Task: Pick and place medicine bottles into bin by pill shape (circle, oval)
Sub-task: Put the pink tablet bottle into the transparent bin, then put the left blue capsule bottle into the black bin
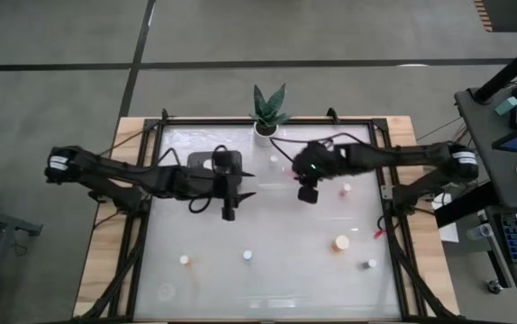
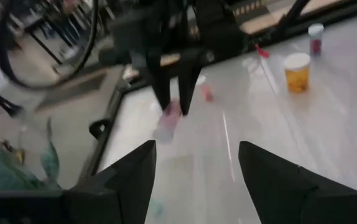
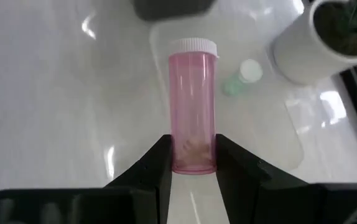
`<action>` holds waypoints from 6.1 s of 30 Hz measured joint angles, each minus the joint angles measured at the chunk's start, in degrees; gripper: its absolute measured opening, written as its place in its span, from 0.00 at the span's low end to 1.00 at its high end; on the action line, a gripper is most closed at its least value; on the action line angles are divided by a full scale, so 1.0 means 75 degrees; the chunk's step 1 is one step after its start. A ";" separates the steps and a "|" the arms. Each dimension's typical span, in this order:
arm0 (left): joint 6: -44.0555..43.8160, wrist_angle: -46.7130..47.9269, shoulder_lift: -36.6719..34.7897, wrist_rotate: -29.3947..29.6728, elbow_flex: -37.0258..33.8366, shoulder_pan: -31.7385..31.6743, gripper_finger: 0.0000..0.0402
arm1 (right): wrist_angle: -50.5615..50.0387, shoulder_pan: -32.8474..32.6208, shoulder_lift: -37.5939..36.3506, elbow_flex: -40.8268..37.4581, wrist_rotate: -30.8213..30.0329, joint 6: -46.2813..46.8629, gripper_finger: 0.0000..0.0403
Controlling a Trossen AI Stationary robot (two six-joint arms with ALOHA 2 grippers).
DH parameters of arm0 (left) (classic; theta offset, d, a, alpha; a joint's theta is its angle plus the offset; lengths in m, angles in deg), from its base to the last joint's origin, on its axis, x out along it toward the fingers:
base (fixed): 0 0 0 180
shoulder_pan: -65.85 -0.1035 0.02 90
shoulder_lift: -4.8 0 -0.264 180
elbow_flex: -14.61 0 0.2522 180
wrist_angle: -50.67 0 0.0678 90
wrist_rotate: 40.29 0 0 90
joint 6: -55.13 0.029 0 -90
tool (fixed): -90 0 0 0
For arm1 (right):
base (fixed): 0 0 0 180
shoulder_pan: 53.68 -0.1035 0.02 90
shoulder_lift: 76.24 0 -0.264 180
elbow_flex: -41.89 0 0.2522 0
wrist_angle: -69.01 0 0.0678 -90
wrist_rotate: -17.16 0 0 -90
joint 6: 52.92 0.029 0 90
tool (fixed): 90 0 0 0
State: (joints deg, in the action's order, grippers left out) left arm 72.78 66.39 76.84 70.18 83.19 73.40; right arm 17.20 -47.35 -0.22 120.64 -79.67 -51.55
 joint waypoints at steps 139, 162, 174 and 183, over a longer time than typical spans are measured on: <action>-0.5902 0.5268 0.4965 -0.1418 0.3747 0.2443 0.75 | 0.8541 -0.1460 -0.4271 -0.6653 0.1173 -0.1044 0.26; -0.5933 0.5196 0.4965 -0.1288 0.3635 0.2445 0.40 | 0.8533 -0.1460 -0.4268 -0.6653 0.1170 -0.1039 0.26; -0.5929 0.5199 0.4965 -0.1294 0.3635 0.2445 0.26 | 0.8529 -0.1460 -0.4268 -0.6653 0.1171 -0.1041 0.26; -0.5586 0.5534 0.4556 -0.1320 0.3863 0.2207 0.25 | 0.8529 -0.1460 -0.4265 -0.6653 0.1173 -0.0971 0.26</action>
State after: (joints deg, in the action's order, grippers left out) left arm 30.88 107.89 111.01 60.28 112.17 89.95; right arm 81.16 -58.30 -32.21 70.74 -70.87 -58.83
